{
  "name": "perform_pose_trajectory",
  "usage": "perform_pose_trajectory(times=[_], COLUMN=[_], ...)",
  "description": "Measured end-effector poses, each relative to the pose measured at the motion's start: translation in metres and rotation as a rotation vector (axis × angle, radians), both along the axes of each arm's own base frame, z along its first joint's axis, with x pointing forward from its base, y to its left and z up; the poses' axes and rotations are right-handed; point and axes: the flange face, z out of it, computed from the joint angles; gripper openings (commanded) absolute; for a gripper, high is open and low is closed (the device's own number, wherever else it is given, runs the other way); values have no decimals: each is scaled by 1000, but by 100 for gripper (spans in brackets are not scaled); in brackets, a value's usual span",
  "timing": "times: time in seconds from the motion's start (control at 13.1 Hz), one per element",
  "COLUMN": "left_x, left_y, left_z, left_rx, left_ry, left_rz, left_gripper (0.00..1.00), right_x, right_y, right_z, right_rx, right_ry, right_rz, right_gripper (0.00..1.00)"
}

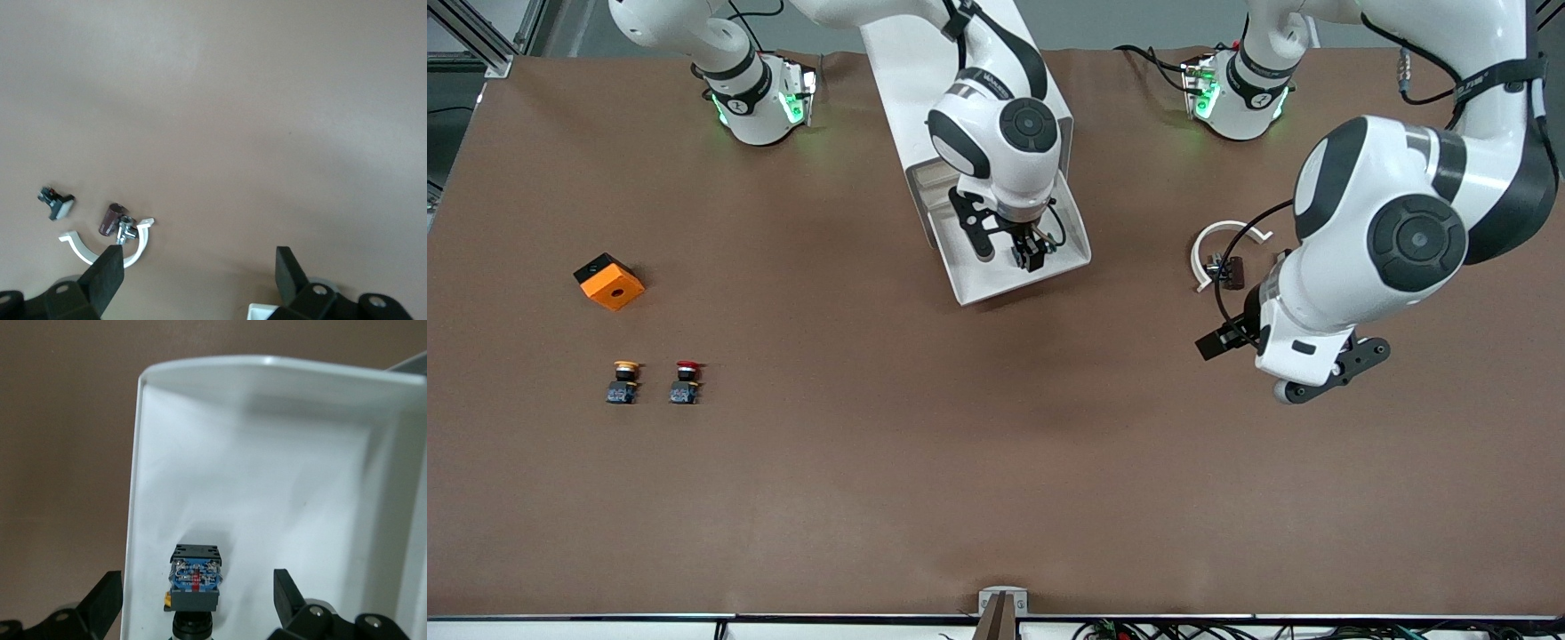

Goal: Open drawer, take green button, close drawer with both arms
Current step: 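Grasp the green button in the drawer with the right gripper while the left gripper withdraws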

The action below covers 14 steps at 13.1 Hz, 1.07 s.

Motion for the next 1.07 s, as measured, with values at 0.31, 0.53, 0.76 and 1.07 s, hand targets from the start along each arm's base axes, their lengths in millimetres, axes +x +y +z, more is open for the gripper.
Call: perform_pose_trajectory(times=[0.31,0.53,0.76,1.07], left_x=[-18,-30,-43,-58], left_y=[26,77,114,141], left_z=[38,51,67,91], left_rx=[-13,-25,-40,-59], left_ry=[-28,-23,-36,-74], left_rz=[-43,-95,-131,-252], left_gripper=[100,100,100,100], right_x=[-5,-4,-3,-3], right_y=[8,7,7,7], right_z=[-19,-19,-24,-32], right_rx=[-2,-3,-8,-15], right_ry=[0,-1,2,6], right_rz=[4,3,2,2], right_gripper=[100,100,100,100])
